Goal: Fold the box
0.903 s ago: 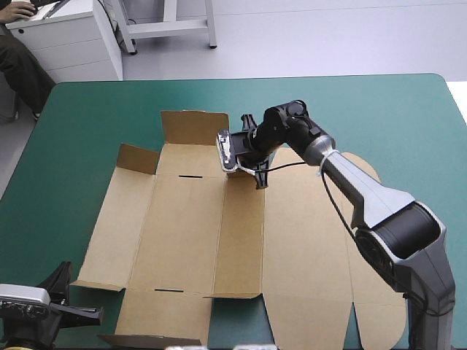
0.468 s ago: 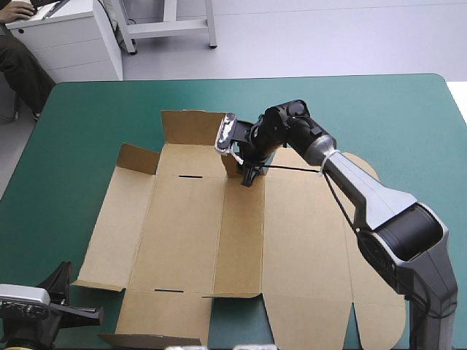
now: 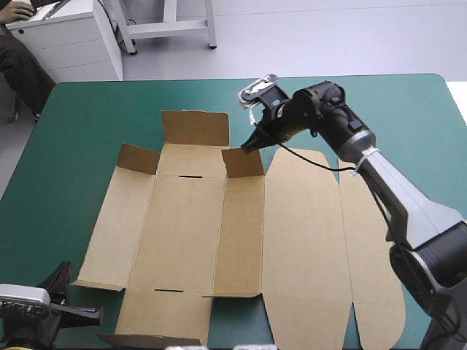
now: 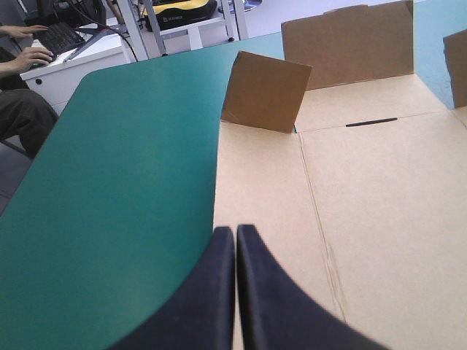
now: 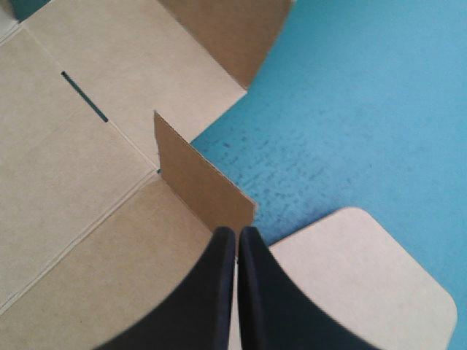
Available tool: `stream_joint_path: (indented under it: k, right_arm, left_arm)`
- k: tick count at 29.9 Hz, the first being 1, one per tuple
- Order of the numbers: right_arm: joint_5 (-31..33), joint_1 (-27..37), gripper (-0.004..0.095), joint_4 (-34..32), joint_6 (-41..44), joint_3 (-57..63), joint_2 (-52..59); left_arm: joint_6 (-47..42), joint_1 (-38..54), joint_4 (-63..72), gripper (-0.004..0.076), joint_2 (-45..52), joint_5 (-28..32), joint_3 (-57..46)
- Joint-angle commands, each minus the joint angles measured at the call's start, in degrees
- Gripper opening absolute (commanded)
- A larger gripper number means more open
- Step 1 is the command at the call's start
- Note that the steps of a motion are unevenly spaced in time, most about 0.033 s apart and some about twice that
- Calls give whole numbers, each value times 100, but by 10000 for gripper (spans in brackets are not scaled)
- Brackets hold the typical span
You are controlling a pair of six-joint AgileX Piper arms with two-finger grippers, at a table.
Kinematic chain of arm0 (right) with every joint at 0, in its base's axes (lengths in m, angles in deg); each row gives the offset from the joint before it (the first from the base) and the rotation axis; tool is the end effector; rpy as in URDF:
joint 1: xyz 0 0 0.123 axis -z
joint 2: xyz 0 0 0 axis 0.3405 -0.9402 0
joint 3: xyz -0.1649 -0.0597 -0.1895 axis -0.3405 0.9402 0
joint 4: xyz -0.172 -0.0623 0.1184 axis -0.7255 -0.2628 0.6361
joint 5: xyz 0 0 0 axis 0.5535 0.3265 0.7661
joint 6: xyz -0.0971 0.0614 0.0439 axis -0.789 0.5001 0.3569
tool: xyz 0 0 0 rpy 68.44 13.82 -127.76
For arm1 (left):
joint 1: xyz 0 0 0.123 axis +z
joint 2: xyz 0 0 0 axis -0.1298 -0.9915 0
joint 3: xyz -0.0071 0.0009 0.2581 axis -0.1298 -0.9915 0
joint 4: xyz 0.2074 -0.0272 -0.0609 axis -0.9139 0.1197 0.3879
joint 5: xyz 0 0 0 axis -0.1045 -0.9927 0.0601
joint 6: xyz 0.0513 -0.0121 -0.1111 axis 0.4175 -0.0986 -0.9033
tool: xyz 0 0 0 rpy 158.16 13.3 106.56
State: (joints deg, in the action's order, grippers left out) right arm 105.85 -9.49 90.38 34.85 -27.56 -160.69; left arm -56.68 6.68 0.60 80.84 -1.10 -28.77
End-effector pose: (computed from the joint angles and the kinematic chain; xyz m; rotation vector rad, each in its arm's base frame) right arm 0.3356 0.2040 0.3184 -0.8935 2.2910 0.2709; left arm 0.0399 -0.0069 0.2554 0.1401 1.8045 0.0151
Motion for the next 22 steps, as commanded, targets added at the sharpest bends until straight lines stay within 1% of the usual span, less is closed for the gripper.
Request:
stream_joint_path:
  k: [1,2,4,6,9,10,11,12,14,17,19,22]
  right_arm:
    - [-1,272,-1,-91,507,122,601]
    - [-31,308,-1,-91,524,277,669]
    - [-149,422,-1,-106,609,770,952]
    - [-424,482,-1,-106,653,1334,1312]
    - [-1153,530,-1,-135,759,2347,1937]
    - [-1365,530,-1,-135,759,2596,2103]
    - [-1512,530,-1,-135,768,2888,2303]
    - [-1661,530,-1,-135,796,3158,2499]
    - [-1893,530,0,-135,820,3631,2805]
    - [-2373,530,-1,-148,905,4422,3405]
    - [-2680,530,-1,-244,1032,4873,3817]
    - [-2993,530,-1,-481,1234,5515,4429]
  left_arm:
    - [-57,-23,-1,5,66,468,125]
    - [-57,-23,-1,29,66,468,125]
    - [-57,-23,-1,106,66,468,125]
    - [-57,-23,-1,244,66,468,125]
    - [-57,-23,-1,456,66,468,125]
    - [-57,-23,-1,509,66,498,113]
    - [-57,-23,11,536,66,538,97]
    - [-94,-23,94,552,66,562,86]
    - [-231,-23,221,545,66,607,86]
    - [-203,-23,189,542,52,672,110]
    - [-203,-23,105,542,-44,586,193]
    - [-203,-23,102,542,-443,299,483]
